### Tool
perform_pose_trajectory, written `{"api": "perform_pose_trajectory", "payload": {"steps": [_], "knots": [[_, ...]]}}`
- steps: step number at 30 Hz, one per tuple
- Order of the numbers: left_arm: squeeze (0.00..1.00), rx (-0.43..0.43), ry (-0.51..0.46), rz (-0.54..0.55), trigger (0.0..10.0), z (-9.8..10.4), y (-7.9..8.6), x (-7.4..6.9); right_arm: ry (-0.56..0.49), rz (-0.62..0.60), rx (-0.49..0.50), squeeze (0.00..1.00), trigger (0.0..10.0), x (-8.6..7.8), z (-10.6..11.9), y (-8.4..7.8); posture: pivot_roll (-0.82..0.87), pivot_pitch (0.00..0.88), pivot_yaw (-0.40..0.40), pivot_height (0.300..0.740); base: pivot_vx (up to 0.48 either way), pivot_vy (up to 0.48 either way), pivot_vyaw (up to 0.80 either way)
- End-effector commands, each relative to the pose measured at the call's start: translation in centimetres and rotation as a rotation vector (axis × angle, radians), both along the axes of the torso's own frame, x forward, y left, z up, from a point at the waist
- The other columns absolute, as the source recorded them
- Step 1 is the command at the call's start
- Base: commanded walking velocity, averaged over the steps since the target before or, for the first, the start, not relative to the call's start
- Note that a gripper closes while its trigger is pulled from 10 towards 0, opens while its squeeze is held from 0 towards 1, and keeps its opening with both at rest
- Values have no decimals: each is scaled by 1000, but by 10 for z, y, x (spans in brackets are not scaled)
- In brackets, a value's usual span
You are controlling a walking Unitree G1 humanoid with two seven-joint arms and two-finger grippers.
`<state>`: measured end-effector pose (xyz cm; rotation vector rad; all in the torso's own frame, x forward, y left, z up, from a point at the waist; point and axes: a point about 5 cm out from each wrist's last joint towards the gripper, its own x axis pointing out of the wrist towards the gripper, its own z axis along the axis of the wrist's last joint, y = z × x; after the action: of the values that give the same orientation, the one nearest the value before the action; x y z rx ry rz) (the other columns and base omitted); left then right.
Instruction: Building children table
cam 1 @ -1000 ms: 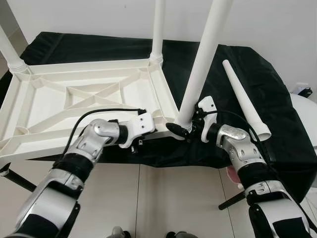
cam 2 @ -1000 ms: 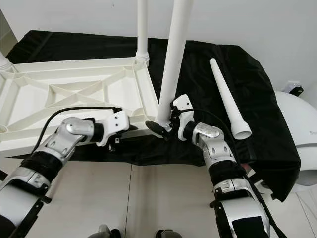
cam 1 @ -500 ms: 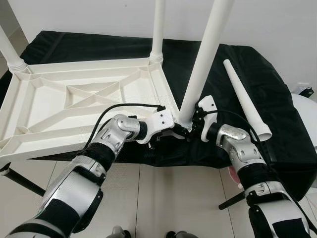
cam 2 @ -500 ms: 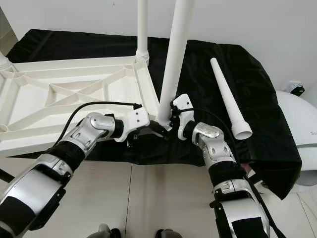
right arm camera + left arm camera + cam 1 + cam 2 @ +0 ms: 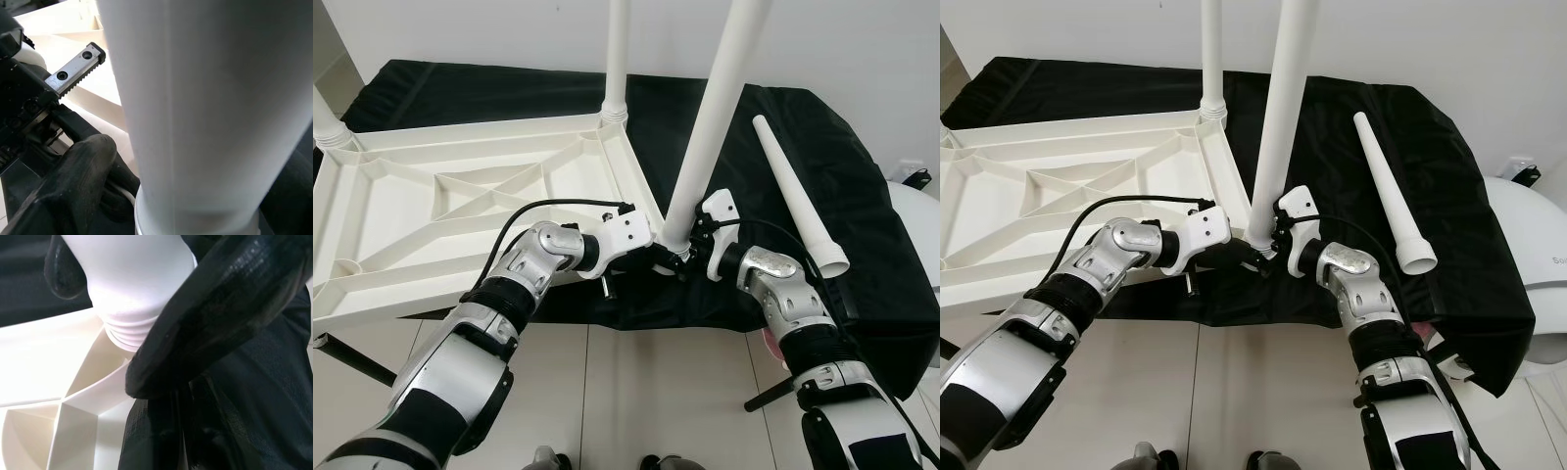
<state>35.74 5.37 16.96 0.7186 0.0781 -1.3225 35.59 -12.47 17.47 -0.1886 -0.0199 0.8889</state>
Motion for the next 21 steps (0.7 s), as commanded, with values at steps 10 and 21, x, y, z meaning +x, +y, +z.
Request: {"api": "perform_pose_trajectory", "payload": {"steps": [10, 21], "knots": [[0, 99, 40, -376, 0, -10, 7, -40, -66, 68, -84, 0, 10000, 12, 25, 5, 29, 148, -49, 740, 0, 0, 0], [0, 94, 47, -393, 0, -13, 9, -48, -68, 155, -61, 0, 7255, 10, 34, 12, 36, 142, -59, 740, 0, 0, 0]]}}
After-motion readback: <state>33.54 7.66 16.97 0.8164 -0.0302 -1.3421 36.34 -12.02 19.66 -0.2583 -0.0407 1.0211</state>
